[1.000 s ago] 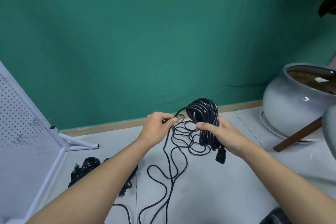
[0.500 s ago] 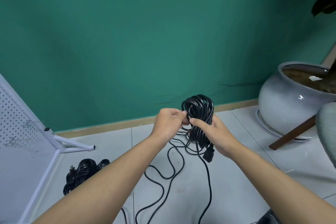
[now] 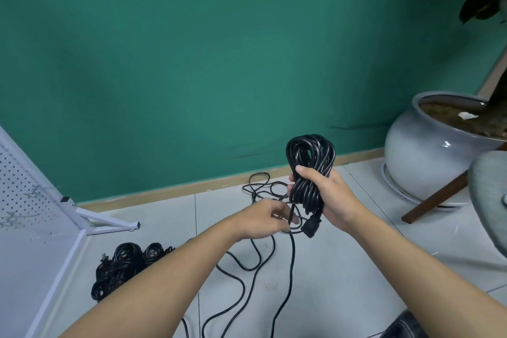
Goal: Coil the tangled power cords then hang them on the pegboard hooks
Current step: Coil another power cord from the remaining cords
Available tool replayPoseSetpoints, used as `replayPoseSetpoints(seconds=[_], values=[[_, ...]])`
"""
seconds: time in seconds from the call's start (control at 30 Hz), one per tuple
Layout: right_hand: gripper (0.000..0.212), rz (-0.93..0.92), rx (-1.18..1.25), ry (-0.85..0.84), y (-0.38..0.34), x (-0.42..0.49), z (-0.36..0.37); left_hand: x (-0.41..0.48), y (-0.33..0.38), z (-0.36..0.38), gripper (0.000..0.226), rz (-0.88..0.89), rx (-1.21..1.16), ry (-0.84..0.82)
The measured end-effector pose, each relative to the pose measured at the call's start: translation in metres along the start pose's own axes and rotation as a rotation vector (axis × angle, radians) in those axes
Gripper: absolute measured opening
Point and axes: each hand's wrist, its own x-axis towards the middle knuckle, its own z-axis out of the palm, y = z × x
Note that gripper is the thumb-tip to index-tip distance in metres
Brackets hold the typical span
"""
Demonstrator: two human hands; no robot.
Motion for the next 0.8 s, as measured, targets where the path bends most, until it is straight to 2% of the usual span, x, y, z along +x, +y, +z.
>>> replayPoseSetpoints(seconds=[0.13,0.23,0.3,0.4,0.5,0.57,0.8], values=[[0.02,-0.028,-0.028,0.014,0.0,0.003,-0.006,0.005,-0.016,-0.002,0.003,0.007,0.119,0.007],[0.016,-0.076,-0.21,0.112,0.003,0.006,-0.016,0.003,-0.024,-0.012,0.009,0.029,0.221,0.046],[0.013,-0.098,-0.392,0.167,0.007,0.008,-0.021,0.001,-0.022,-0.023,0.007,0.099,0.355,0.134],[0.015,-0.06,-0.556,0.179,0.012,0.012,-0.023,0.0,-0.01,-0.035,0.011,0.33,0.528,0.342],[0.014,-0.047,-0.657,0.059,0.011,0.01,-0.017,-0.007,0.007,-0.04,0.006,0.533,0.585,0.478],[0.009,-0.046,-0.633,-0.083,0.009,0.005,-0.01,-0.011,0.013,-0.046,0.012,0.554,0.546,0.525],[0.031,0.105,-0.498,-0.435,-0.005,-0.013,0.003,-0.025,0.023,-0.049,0.016,0.698,0.543,0.592]])
